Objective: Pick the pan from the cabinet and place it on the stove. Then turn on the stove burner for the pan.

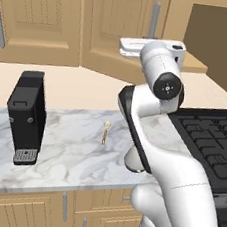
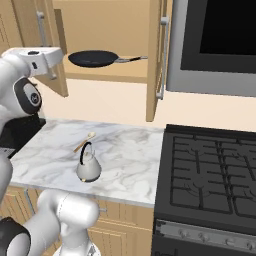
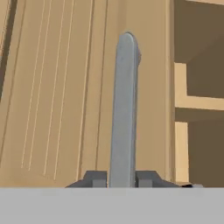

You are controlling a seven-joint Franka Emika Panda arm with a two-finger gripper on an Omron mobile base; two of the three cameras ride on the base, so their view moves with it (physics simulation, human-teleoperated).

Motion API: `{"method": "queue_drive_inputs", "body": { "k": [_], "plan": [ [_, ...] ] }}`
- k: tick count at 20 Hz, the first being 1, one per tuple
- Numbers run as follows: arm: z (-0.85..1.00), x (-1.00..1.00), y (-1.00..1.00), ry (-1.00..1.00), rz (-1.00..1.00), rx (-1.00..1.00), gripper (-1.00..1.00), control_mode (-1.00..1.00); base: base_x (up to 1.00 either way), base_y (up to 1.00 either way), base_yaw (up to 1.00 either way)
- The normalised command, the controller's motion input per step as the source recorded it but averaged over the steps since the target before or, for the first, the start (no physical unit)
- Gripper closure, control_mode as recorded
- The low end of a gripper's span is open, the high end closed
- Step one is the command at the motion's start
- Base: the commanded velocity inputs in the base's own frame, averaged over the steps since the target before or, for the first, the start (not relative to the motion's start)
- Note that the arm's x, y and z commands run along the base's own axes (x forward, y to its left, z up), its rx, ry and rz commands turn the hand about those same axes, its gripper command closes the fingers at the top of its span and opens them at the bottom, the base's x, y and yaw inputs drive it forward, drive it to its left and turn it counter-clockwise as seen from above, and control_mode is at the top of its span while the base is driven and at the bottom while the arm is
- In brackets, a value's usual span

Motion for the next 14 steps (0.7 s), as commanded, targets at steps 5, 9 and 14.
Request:
{"method": "queue_drive_inputs", "body": {
  "k": [5,9,14],
  "plan": [
    [0.00,-0.60,0.79,0.00,-0.03,-0.05,-1.00,-1.00,0.00,0.00,0.00],
    [-0.03,-0.52,0.39,0.02,0.03,-0.02,-1.00,-1.00,0.00,0.00,0.00],
    [-0.01,-0.62,-0.01,0.00,0.01,0.07,-1.00,-1.00,0.00,0.00,0.00]
  ]
}}
